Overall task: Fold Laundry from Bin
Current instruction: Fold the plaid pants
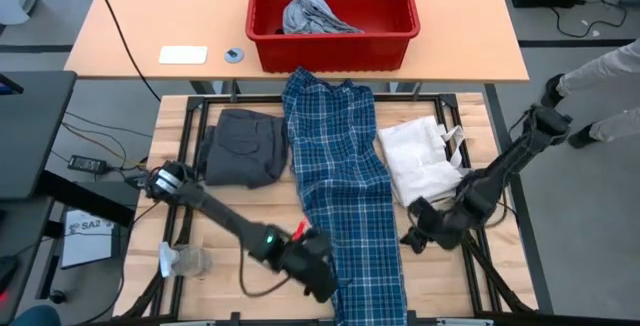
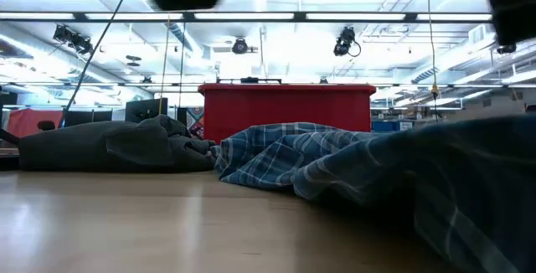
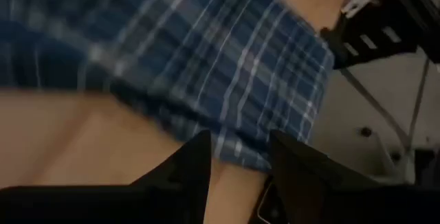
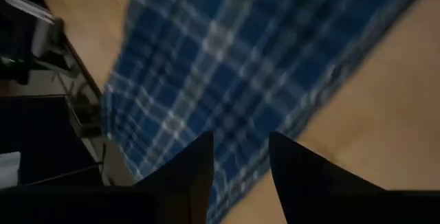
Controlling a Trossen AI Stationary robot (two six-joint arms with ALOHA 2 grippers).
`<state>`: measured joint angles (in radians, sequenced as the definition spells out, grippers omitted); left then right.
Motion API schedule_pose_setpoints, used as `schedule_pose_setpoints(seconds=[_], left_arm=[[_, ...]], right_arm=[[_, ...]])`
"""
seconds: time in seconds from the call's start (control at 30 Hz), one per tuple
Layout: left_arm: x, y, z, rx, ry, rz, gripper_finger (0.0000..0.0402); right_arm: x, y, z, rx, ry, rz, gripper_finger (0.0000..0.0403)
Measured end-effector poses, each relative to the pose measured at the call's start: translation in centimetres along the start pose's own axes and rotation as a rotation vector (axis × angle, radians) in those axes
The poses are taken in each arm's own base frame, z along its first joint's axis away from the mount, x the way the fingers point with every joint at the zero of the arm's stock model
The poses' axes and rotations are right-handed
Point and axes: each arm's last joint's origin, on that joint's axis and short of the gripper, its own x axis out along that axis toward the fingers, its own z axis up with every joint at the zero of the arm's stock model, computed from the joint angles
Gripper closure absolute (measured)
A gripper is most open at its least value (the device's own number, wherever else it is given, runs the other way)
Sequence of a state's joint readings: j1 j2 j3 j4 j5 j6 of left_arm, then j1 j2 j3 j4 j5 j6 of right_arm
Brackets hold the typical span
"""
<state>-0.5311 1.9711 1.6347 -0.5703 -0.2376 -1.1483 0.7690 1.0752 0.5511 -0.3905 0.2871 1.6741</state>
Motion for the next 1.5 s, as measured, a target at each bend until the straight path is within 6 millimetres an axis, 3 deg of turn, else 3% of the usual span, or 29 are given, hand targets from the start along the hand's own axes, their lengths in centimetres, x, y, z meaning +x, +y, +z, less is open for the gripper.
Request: schedule_pose_setpoints(seconds=[0.2, 0.37, 0.57, 0.77, 0.93, 1.17, 1.5], left_arm=[[1.7, 0.9, -4.1, -0.208, -0.02, -0.005, 0.0208], [3.3, 1.1, -4.9, -0.333, -0.05, -0.133, 0.0159], [4.9, 1.9, -5.8, -0.435, -0.032, -0.1, 0.0105], [7.2, 2.0, -6.3, -0.538, -0.037, -0.144, 0.0083], [9.2, 1.8, -6.4, -0.53, -0.06, -0.241, 0.0082], [11.0, 2.4, -7.6, -0.63, -0.029, -0.22, 0.0108], [11.1, 2.3, -7.5, -0.553, -0.038, -0.254, 0.0202]], right_arm=[[2.2, 1.6, -3.5, 0.094, 0.065, -0.084, 0.0253], [3.6, 3.3, -5.6, 0.136, 0.157, -0.144, 0.0253], [3.5, 5.5, -7.4, 0.079, 0.256, -0.126, 0.0251], [3.8, 5.3, -8.2, 0.063, 0.27, -0.149, 0.0223], [4.7, 5.0, -9.3, 0.044, 0.24, -0.133, 0.0172], [5.5, 4.0, -10.3, 0.1, 0.16, -0.171, 0.0109], [7.5, 3.6, -12.1, 0.093, 0.138, -0.092, 0.013]])
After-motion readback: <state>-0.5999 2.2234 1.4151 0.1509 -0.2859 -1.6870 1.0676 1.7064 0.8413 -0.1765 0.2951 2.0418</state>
